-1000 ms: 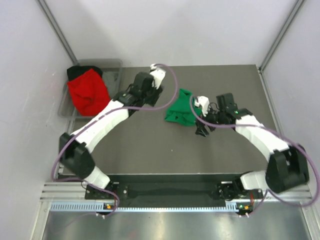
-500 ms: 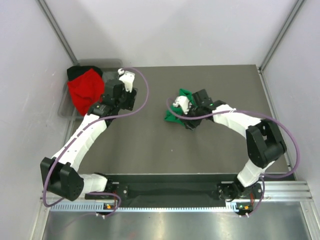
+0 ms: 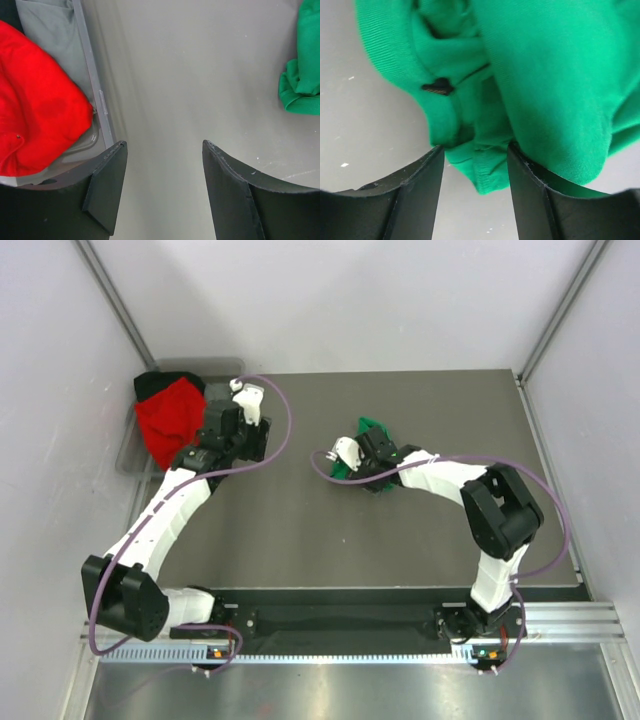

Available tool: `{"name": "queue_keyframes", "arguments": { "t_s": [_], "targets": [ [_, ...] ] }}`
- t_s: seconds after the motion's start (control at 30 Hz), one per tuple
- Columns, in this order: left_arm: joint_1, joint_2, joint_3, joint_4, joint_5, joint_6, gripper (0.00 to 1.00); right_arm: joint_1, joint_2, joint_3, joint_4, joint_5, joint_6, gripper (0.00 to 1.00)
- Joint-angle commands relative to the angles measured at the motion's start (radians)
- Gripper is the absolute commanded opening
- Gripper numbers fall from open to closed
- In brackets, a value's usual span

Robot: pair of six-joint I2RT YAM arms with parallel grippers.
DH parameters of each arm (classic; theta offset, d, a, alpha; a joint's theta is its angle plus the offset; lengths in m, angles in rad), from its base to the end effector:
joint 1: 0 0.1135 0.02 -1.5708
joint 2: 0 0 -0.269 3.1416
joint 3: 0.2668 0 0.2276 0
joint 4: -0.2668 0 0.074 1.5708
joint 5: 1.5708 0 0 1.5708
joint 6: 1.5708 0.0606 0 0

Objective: Fold and stack the t-shirts
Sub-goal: Flatten the tshirt out

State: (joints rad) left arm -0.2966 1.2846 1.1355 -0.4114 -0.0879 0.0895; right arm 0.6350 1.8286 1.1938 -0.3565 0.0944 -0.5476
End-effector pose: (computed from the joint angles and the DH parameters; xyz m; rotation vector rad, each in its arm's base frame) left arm 0.2731 -0.0779 0.3269 0.3576 2.0988 -0.0286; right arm 0.3049 0.2175 0.1793 -1.3957 2.1433 -0.0874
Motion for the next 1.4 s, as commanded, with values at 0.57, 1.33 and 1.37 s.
{"name": "queue_keyframes", "arguments": {
  "t_s": [0.57, 1.33, 1.37],
  "targets": [
    [0.022, -0.015, -0.006, 0.062, 0.076, -0.027, 0.66, 0.017, -0.164, -0.008, 0.174, 0.315, -0.083, 0.00],
    [-0.282, 0.763, 0.750, -0.282, 0.399, 0.016, 0.59, -0.323, -0.851, -0.387, 0.179, 0.248, -0.075, 0.00],
    [-0.315, 0.756, 0.718, -0.273, 0.404, 0.015, 0.59, -0.337, -0.851, -0.392, 0.177, 0.242, -0.071, 0.00]
  ]
}}
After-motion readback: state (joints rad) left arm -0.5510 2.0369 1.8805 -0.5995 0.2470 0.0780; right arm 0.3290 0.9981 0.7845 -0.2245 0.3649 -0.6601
